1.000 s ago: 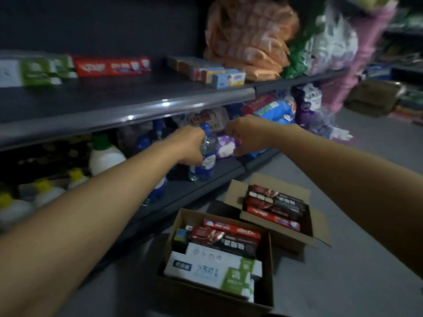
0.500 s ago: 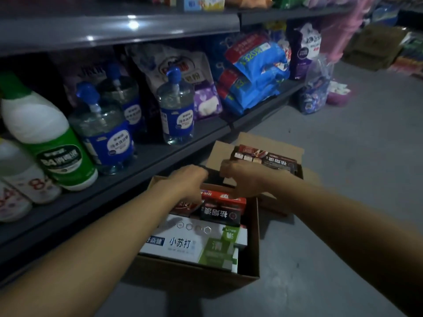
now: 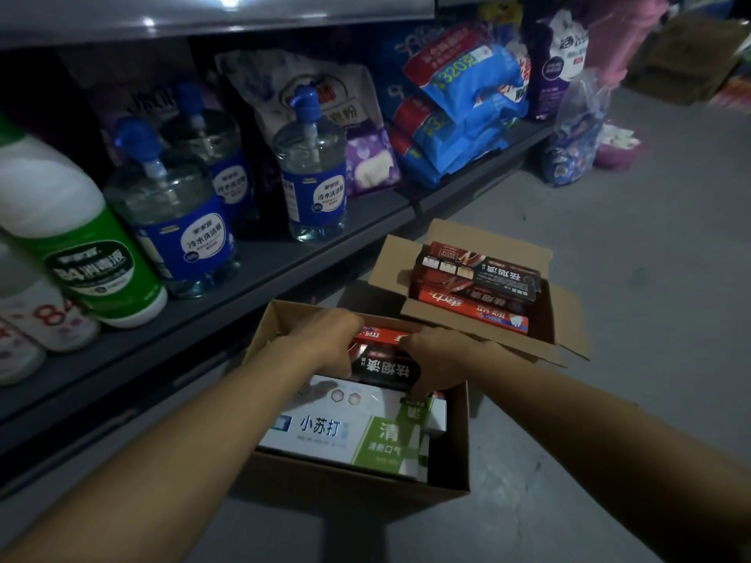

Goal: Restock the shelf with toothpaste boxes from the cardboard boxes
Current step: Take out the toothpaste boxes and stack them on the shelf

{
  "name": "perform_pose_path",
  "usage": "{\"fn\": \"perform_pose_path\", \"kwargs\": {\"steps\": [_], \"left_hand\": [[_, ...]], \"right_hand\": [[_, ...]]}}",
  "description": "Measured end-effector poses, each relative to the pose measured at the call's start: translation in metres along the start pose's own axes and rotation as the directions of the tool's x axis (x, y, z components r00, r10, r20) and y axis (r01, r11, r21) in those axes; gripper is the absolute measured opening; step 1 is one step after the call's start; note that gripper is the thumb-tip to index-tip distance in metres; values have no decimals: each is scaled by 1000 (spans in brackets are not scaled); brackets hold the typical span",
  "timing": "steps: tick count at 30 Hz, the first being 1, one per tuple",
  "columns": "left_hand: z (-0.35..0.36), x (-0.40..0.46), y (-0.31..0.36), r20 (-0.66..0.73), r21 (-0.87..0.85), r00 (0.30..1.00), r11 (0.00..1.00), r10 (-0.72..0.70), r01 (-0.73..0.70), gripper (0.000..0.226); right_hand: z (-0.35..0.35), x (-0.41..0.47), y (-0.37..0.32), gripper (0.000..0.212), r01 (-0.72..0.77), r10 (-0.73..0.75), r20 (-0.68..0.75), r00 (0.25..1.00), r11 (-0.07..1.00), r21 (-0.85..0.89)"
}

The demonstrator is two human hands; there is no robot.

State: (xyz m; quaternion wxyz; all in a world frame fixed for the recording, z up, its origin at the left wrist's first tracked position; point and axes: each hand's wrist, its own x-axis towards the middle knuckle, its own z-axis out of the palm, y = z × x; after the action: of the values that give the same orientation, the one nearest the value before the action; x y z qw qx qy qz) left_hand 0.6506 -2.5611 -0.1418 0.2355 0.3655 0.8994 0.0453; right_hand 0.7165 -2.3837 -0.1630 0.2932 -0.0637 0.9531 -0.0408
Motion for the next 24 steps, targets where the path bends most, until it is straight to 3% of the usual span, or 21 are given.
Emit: {"fn": "perform_pose_path", "kwargs": {"steps": [8,13,16,19,24], "left_hand": [[-29,-11,-12,15,-81,999,996,-37,38,57],[-67,-25,-24,52,-187,996,980,-65,74,75],[-95,-37,-31,85,-322,995,944,-51,76,66],[-122,-53,-39,130,-424,991,903,-12,66,42],[-148,-82,-53,107,-588,992,809,62,13,24]], "right_hand": [[-51,-7,2,40,24,-35,-83,996,991,-129],[-119,-27,-4,43,24,-80,-182,980,957,-290],[-162,-37,-19,39,64,-143,-197,970,930,-361],[-202,-47,-39,40,98,-200,-202,959,899,-427],[-253,-61,-81,44,183,-303,-166,939,845,-503]]}}
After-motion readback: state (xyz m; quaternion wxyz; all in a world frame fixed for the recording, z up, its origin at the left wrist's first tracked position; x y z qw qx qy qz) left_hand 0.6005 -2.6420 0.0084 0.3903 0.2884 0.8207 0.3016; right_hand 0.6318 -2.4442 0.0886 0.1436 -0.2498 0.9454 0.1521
